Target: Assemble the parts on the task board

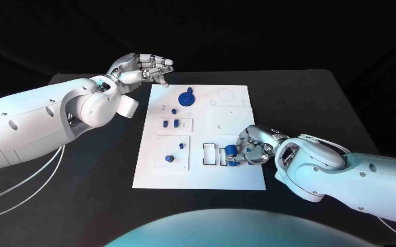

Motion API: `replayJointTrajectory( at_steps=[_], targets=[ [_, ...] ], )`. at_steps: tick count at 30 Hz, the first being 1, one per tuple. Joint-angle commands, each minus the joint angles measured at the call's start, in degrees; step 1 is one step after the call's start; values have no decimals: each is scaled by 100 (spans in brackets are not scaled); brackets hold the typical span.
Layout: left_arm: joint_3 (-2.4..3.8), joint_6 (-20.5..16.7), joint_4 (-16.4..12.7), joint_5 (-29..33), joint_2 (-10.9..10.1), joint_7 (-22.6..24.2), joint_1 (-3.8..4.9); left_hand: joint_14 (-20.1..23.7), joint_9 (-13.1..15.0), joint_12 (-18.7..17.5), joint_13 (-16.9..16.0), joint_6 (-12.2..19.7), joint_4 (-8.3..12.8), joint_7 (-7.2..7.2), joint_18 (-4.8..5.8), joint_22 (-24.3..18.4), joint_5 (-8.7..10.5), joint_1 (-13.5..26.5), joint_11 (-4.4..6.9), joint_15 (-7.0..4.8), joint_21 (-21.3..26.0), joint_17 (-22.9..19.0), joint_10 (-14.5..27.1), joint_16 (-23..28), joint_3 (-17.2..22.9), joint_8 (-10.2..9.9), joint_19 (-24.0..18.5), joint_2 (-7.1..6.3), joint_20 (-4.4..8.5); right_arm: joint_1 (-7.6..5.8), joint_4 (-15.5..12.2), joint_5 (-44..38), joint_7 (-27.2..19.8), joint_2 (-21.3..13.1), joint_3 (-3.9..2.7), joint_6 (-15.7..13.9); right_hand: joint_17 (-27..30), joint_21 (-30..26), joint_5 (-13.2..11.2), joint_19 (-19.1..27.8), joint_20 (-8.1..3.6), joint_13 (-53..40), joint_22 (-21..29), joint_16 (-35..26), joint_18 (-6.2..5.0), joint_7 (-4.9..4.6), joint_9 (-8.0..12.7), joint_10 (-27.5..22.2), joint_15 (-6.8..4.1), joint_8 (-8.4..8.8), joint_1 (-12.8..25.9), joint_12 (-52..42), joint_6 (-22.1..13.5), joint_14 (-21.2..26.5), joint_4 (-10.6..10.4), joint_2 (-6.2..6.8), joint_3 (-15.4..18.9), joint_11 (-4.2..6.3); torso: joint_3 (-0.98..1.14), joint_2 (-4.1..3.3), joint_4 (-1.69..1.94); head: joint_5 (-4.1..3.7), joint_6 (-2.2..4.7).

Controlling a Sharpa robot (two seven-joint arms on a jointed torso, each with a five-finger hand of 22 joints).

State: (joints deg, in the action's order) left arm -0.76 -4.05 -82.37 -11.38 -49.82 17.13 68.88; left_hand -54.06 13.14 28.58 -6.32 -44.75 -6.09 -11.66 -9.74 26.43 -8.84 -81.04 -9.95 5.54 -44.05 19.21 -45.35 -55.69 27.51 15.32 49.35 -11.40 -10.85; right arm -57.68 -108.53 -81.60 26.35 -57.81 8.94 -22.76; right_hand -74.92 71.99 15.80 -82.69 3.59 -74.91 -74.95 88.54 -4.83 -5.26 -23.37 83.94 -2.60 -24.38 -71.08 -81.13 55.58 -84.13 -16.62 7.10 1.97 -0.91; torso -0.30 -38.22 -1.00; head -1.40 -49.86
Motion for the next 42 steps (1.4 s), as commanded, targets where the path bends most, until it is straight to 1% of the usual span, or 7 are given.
replayJointTrajectory(
  at_steps=[1,11,17,21,28,36,42],
  targets=[
    [3,91,-17,9,7,14,1,47,8,23,-7,40,9,-202,-72,-6,15,22,-1,7,37,8,21,-30,-38,21,36,37,0,35,8,-109,170,39,23,218,-1087,-8,41,-1,-44,-585,-467,16,84,29,13,2,-48,-17,-196,30,32,-501,15,-31,-12,30,1,-1,-3,-8,-3],
    [3,102,-8,9,16,2,1,47,8,23,-7,40,9,-202,-72,-6,15,22,-1,7,37,8,21,-30,-38,21,36,37,0,39,-6,-197,225,34,24,158,-1105,-12,127,-8,-63,-609,-489,21,86,50,69,11,-68,14,-756,39,100,-504,17,17,-357,53,7,1,-8,-5,4],
    [3,113,-3,2,24,-5,1,50,10,32,-8,46,8,-203,-72,-10,14,19,-2,8,43,8,31,-32,-40,28,38,39,-1,38,-87,297,30,-30,22,-466,-1149,36,139,-40,-119,-671,-534,34,96,145,83,65,-136,-32,-944,-5,268,-514,16,-117,-873,137,10,3,-5,-17,16],
    [3,121,2,0,34,-8,1,50,10,32,-8,46,8,-203,-72,-10,14,19,-2,8,43,8,31,-32,-40,28,38,39,-1,24,-173,800,-265,-75,15,-920,-1206,105,139,-76,-150,-701,-584,52,112,170,83,89,-162,-48,-1005,-21,286,-526,31,-85,-1217,161,4,0,-4,-25,23],
    [3,96,3,-1,46,15,1,50,10,32,-8,46,8,-203,-72,-10,14,19,-2,8,43,8,31,-32,-40,28,38,39,-1,-40,-298,1451,-599,-121,2,-1350,-1233,138,129,-95,-162,-736,-616,61,121,180,71,119,-171,-78,-935,-44,306,-532,34,42,-1546,171,-1,4,-3,-40,34],
    [3,75,7,-1,58,36,1,53,11,41,-9,51,8,-204,-72,-13,12,14,-3,8,47,8,39,-33,-40,36,39,43,-1,-125,-396,1678,-745,-126,-4,-1528,-1247,145,122,-100,-166,-750,-628,65,123,181,60,130,-174,-96,-886,-51,309,-534,43,114,-1706,173,-2,2,-2,-34,39],
    [3,75,8,-1,63,36,1,53,11,41,-9,51,8,-204,-72,-13,12,14,-3,8,47,8,39,-33,-40,36,39,43,-1,-144,-395,1859,-724,-22,-6,-1430,-1249,136,115,-97,-166,-756,-629,66,122,177,50,135,-172,-108,-798,-51,310,-535,29,156,-1801,171,-1,-4,2,-35,38]
  ],
)
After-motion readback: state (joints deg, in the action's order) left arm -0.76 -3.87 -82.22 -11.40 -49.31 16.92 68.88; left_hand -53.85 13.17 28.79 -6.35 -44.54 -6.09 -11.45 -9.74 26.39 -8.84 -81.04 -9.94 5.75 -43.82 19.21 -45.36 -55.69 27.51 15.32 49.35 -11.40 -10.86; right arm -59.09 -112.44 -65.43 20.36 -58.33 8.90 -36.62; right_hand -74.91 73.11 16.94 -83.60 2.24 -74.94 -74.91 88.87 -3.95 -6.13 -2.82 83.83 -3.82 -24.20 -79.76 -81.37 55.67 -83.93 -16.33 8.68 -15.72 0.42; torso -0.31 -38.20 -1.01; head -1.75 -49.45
